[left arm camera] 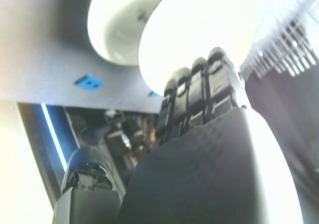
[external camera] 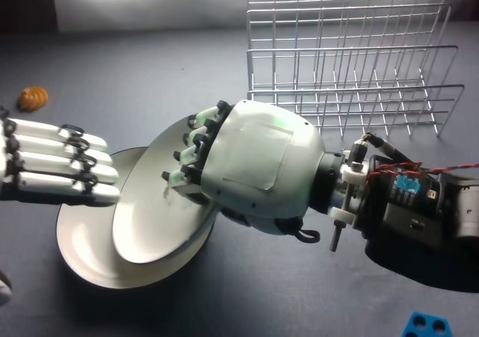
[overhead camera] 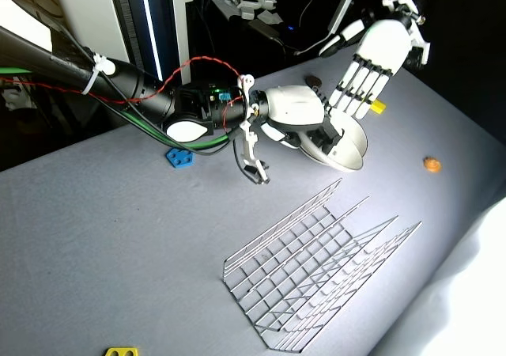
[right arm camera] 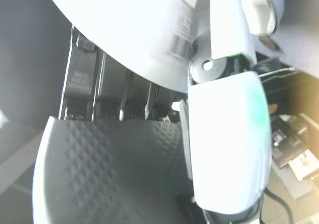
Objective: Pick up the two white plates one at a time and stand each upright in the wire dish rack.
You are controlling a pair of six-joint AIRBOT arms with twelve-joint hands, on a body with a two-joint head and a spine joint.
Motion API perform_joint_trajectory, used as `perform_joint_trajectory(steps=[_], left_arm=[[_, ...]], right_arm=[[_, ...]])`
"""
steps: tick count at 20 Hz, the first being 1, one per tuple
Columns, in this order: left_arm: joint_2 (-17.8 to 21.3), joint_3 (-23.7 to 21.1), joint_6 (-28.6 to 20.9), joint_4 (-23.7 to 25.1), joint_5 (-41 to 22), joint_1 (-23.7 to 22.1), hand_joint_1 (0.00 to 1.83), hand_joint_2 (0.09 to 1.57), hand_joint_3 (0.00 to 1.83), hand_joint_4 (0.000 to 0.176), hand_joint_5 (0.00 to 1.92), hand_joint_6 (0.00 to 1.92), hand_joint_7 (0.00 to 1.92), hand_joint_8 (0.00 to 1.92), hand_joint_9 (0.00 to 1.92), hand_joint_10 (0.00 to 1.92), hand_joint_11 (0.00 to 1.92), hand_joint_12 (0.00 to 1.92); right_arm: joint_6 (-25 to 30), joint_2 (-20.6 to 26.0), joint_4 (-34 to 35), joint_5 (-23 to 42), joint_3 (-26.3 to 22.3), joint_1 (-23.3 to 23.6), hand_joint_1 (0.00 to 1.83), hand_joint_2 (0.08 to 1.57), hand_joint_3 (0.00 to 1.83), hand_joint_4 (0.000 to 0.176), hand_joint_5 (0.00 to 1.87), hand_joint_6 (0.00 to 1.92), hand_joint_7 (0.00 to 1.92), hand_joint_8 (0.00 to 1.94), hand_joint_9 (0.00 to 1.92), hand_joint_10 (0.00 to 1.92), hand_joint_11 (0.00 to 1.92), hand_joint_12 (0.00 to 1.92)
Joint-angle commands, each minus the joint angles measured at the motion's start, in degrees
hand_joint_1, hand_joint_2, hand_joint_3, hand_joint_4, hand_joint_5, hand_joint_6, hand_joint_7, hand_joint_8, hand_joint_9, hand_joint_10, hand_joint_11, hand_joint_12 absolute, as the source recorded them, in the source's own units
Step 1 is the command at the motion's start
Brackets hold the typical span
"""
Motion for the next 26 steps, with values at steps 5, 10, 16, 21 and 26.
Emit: perform_joint_trajectory(steps=[5,10,16,21,26], left_arm=[[3.1,0.81,-1.73,-3.74,-2.81,-0.14,0.0,1.1,0.0,0.0,0.05,0.01,0.04,0.01,0.02,0.01,0.0,0.0],[4.23,2.61,-1.87,-3.79,-3.57,1.71,0.0,1.1,0.0,0.0,0.05,0.01,0.03,0.01,0.02,0.0,0.0,0.0],[4.75,2.38,-1.86,-4.37,-3.57,2.77,0.0,1.11,0.0,0.0,0.04,0.01,0.03,0.01,0.02,0.01,0.0,0.0],[4.52,2.99,-1.86,-4.89,-3.57,2.83,0.0,1.1,0.0,0.0,0.04,0.01,0.03,0.01,0.02,0.01,0.0,0.0],[4.34,3.05,-1.86,-4.88,-3.57,3.02,0.0,1.1,0.0,0.0,0.03,0.01,0.01,0.0,0.01,0.0,0.0,0.0]], right_arm=[[-0.27,2.31,-0.12,5.82,-3.31,2.94,1.22,1.12,0.0,0.027,0.96,1.05,1.01,0.91,1.18,0.06,0.8,0.92],[-0.71,4.9,3.73,3.91,-7.16,4.99,1.21,1.13,0.0,0.025,0.93,1.09,1.0,0.92,1.19,0.03,0.79,0.93],[-1.15,7.54,7.34,2.51,-10.83,7.58,1.21,1.13,0.0,0.026,0.94,1.09,0.99,0.94,1.19,0.01,0.78,0.97],[-1.24,10.01,11.58,0.13,-12.88,10.56,1.21,1.14,0.0,0.026,0.91,1.12,0.98,0.96,1.18,0.0,0.78,0.96],[-1.21,14.14,20.03,-5.14,-16.42,14.95,1.21,1.14,0.0,0.023,0.9,1.12,0.99,0.95,1.21,0.01,0.8,0.95]])
